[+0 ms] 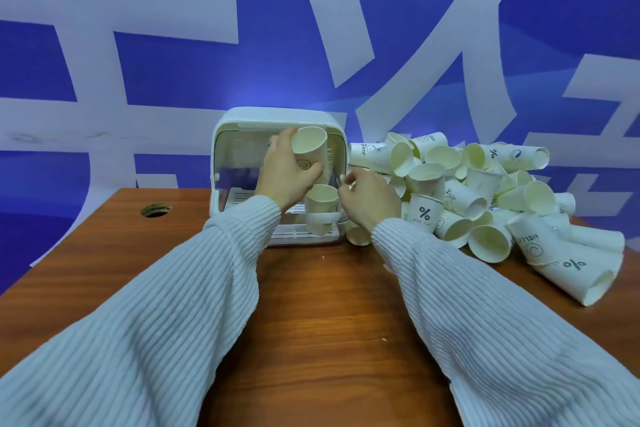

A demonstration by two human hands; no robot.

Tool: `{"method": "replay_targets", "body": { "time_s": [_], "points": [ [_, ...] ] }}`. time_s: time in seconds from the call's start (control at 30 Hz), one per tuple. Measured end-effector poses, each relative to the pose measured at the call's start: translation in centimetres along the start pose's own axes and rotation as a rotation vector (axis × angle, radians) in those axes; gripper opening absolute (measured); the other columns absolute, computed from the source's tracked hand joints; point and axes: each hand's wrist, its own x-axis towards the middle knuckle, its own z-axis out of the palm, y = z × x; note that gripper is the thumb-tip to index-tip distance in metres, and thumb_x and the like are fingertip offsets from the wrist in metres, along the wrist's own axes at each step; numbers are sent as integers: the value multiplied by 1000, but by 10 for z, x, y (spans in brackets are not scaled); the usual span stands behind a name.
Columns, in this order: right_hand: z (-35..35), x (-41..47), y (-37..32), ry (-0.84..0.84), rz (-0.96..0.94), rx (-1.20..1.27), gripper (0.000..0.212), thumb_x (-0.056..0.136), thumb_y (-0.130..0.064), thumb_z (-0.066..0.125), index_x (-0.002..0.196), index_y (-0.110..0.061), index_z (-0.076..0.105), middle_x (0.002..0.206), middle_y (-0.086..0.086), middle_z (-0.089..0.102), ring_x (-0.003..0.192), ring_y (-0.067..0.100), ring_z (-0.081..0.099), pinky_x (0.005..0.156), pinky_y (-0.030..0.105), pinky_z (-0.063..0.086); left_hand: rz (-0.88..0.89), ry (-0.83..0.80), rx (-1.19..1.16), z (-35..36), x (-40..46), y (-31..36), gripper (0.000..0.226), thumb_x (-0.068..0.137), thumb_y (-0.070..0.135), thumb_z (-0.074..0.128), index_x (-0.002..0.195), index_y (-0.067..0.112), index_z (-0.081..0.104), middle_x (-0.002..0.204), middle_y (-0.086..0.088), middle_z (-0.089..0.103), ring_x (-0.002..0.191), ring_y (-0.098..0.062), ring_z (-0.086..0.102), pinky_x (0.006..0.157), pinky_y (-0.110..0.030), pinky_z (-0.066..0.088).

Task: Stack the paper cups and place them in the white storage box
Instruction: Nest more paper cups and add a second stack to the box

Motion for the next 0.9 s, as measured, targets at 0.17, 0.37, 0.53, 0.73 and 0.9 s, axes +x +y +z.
{"method": "replay_targets", "body": {
  "time_s": [0.17,0.37,0.53,0.73,0.9],
  "points": [
    [-5,-7,21,-19,21,21,31,94,-40,50,121,-30,61,109,-3,73,103,28,66,79,37,49,-6,-108,130,22,3,1,79,84,29,73,154,24,37,140,-9,45,124,-29,53,103,-37,41],
    [-15,-9,46,-13,42,61,35,94,-38,53,127,-29,60,101,-4,71,100,27,65,77,37,46,-111,-369,511,46,2,-10,62,89,59,49,145,33,46,144,-16,42,129,-41,47,105,-52,42],
    [-19,-13,61,-47,48,98,32,93,-34,53,123,-28,62,101,-6,70,100,25,64,80,36,48,-99,-470,725,53,-3,-17,80,80,76,30,140,27,50,147,-15,38,132,-38,39,106,-53,36],
    [-5,-23,69,-207,-104,16,47,92,-43,58,137,-30,61,143,-6,53,121,24,61,96,40,51,-1,-385,672,52,-8,-13,74,88,69,36,148,26,47,163,-10,30,148,-32,23,119,-51,21],
    [8,-30,70,-264,-260,-253,51,96,-54,54,141,-32,53,144,-4,48,116,26,62,88,40,50,176,-68,387,59,-33,2,52,91,44,50,137,20,55,145,-5,50,136,-28,38,112,-47,32]
  ]
}}
